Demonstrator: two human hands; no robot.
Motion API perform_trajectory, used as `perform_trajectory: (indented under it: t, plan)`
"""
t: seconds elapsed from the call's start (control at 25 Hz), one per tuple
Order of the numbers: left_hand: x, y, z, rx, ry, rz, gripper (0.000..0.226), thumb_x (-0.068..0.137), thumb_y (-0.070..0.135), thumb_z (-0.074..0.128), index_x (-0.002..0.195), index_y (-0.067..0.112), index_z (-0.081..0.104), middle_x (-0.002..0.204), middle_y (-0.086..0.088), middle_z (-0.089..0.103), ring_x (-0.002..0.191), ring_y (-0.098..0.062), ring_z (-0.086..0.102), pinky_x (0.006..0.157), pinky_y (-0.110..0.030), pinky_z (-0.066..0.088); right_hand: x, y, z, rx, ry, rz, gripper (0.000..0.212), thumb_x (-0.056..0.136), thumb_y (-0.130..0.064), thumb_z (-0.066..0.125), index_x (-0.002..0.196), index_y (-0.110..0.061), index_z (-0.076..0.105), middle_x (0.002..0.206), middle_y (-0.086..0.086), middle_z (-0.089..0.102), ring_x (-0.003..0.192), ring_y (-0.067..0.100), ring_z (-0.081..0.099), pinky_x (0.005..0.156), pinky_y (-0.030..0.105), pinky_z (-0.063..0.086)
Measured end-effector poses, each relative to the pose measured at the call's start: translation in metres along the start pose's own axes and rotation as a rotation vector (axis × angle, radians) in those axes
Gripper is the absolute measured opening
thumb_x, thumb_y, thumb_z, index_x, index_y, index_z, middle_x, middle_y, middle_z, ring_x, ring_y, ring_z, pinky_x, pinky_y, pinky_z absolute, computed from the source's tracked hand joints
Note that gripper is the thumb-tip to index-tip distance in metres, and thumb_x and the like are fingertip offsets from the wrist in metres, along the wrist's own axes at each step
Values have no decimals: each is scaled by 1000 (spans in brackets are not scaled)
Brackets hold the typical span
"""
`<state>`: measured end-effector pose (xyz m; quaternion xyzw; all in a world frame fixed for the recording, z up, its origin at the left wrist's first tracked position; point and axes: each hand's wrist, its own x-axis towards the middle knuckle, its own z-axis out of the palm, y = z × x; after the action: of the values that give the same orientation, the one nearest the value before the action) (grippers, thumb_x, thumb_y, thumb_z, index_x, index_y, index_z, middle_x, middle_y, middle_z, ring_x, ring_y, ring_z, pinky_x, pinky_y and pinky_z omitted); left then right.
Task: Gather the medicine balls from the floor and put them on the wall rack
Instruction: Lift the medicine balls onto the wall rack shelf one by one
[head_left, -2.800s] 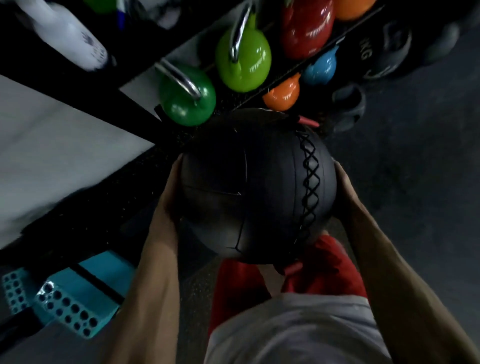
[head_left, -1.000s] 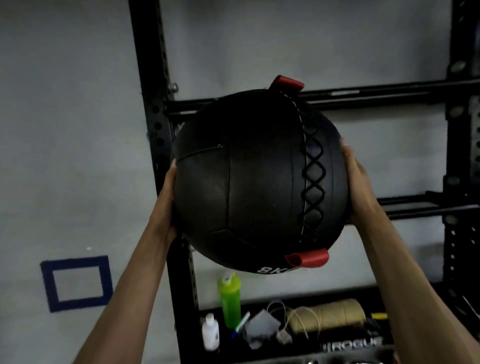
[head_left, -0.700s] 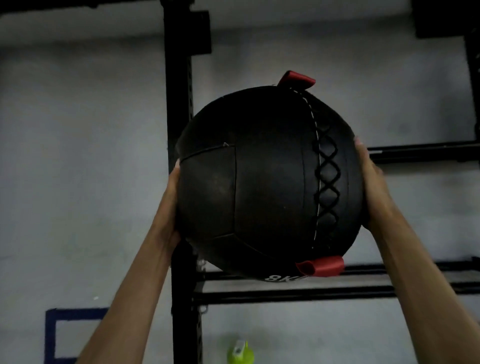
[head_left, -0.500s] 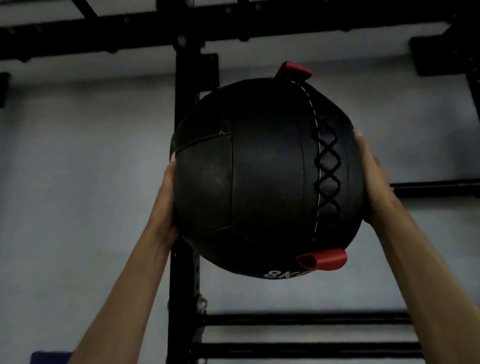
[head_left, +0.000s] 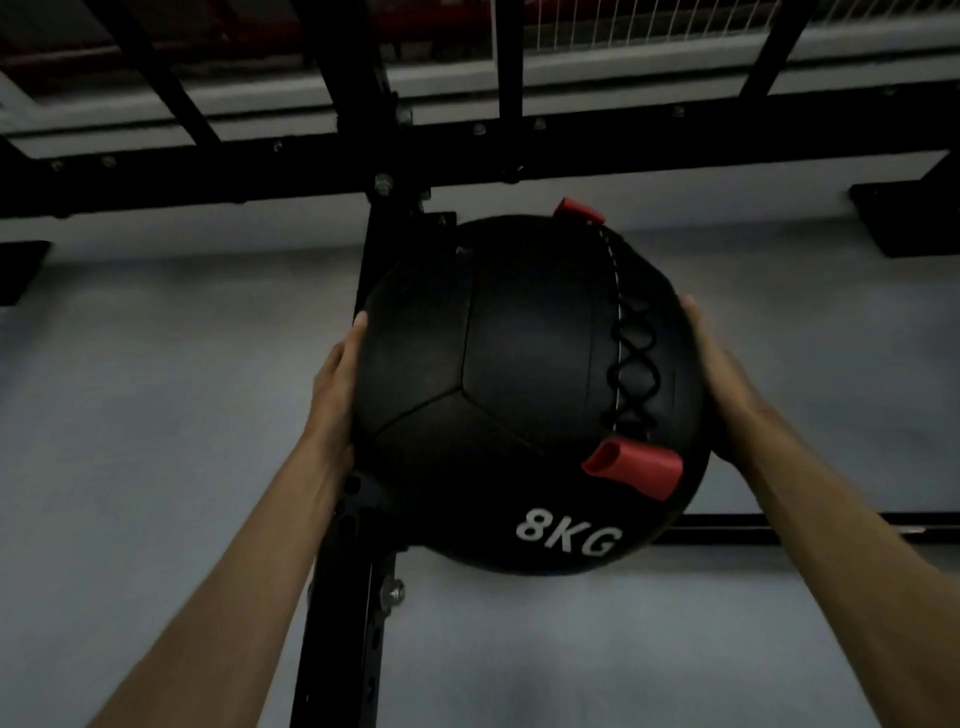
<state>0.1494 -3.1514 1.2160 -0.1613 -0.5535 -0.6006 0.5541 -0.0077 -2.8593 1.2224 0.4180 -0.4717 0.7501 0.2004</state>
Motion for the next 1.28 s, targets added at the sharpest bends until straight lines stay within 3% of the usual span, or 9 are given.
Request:
perform_trajectory:
  t: [0.16,0.32,0.52,0.64,0.76,0.92,1.0,1.12,1.28]
  plan:
    - [24,-2,6,8,150,91,18,93,37,66,92,20,71,87,3,72,79,-11,66,72,-22,55,29,-4,11,28,107,-101,61,77,-65,61,110,-15,69,114,7,71,107,25,68,102,44,52]
    - [43,-7,6,61,235,44,19,93,27,68,80,14,66,74,3,62,66,-7,57,48,-9,46,28,3,19,51,220,-324,24,81,-42,58,94,-24,67,100,1,68,102,22,65,94,41,51]
    - [58,-8,1,186,273,2,27,89,33,72,80,7,72,76,-2,66,82,-16,62,77,-24,47,10,6,21,-141,32,-420,13,101,-39,52,105,-32,63,105,-12,66,99,-2,62,92,19,48]
    - [44,-6,-1,244,341,262,19,92,26,67,80,12,72,81,-6,70,81,-21,66,77,-30,50,22,4,18,-189,19,-371,29,102,-41,50,123,-26,62,124,-2,65,117,12,61,104,31,47]
    - [3,-2,7,293,234,541,27,96,36,58,106,16,72,107,-4,70,102,-12,64,96,-39,51,37,1,31,-227,-11,-317,39,99,-46,51,126,-22,65,125,2,67,117,17,63,108,40,47]
    - [-45,-11,23,839,28,808,65,87,68,50,146,41,41,155,6,32,146,-19,27,117,-50,30,47,0,46,-235,39,-344,37,92,-50,54,105,-22,73,108,4,74,105,19,68,101,45,51]
    - [-47,-9,26,883,62,813,67,87,71,48,147,43,38,158,7,28,148,-21,23,115,-56,31,36,3,44,-241,142,-407,36,92,-49,53,102,-21,72,104,3,73,97,12,65,97,42,53]
    - [-36,-7,30,899,50,742,66,86,73,46,146,49,35,159,7,26,149,-20,21,115,-58,29,-7,25,45,-269,268,-608,35,100,-35,49,126,-16,61,126,7,61,110,7,58,101,25,47]
    - [-9,-3,50,995,28,575,62,86,76,45,142,51,38,154,-1,32,144,-24,25,114,-58,26,-47,68,58,-615,154,-717,62,99,-57,38,155,-34,22,161,1,23,149,20,25,119,50,29]
